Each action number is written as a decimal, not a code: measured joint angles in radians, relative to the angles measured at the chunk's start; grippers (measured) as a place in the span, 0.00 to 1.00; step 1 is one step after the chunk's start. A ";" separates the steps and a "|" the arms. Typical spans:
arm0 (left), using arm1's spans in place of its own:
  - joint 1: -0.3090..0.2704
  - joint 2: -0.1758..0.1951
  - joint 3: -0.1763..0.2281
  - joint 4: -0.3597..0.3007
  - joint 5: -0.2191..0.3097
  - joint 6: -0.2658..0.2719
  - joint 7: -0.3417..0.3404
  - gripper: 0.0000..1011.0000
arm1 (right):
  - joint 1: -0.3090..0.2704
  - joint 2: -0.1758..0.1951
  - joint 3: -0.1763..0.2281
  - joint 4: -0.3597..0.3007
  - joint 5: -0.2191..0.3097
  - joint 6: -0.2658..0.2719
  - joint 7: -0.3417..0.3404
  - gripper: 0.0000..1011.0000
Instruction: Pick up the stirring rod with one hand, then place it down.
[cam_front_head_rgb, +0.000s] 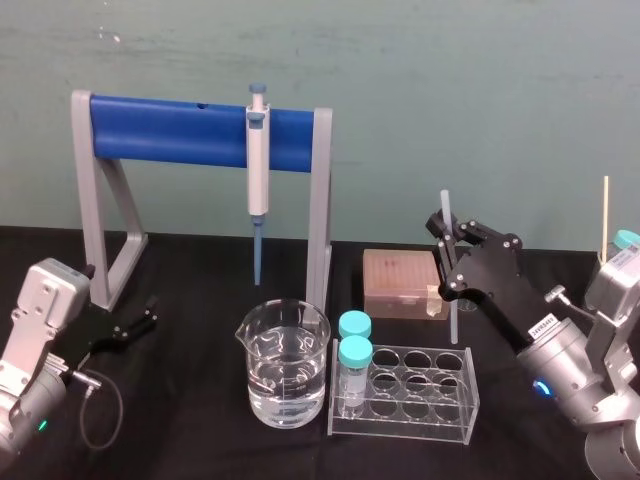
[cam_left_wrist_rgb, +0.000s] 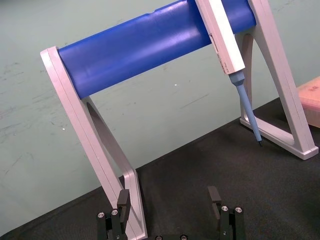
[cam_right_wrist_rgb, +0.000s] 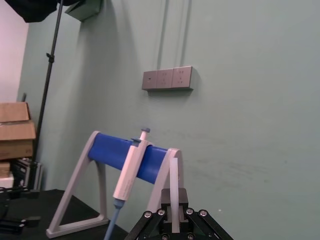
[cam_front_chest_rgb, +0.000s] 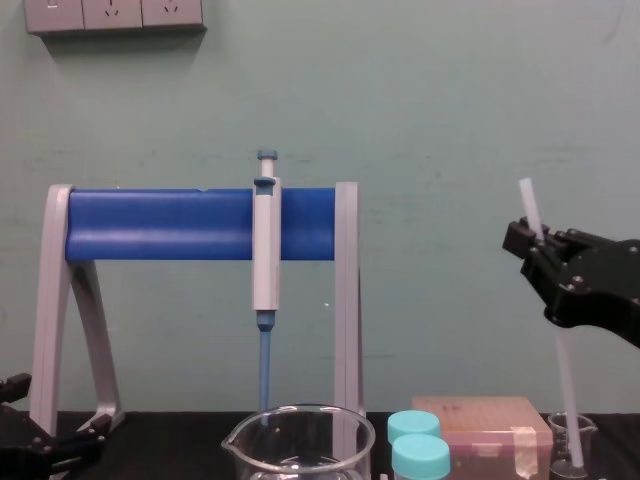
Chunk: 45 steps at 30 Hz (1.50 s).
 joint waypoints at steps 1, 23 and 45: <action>0.000 0.000 0.000 0.000 0.000 0.000 0.000 0.99 | 0.001 0.000 -0.002 0.002 0.002 0.001 0.003 0.07; 0.000 0.000 0.000 0.000 0.000 0.000 0.000 0.99 | -0.011 0.009 -0.030 -0.017 0.011 0.024 0.004 0.07; 0.000 0.000 0.000 0.000 0.000 0.000 0.000 0.99 | -0.020 0.020 -0.032 -0.021 0.008 0.038 -0.003 0.07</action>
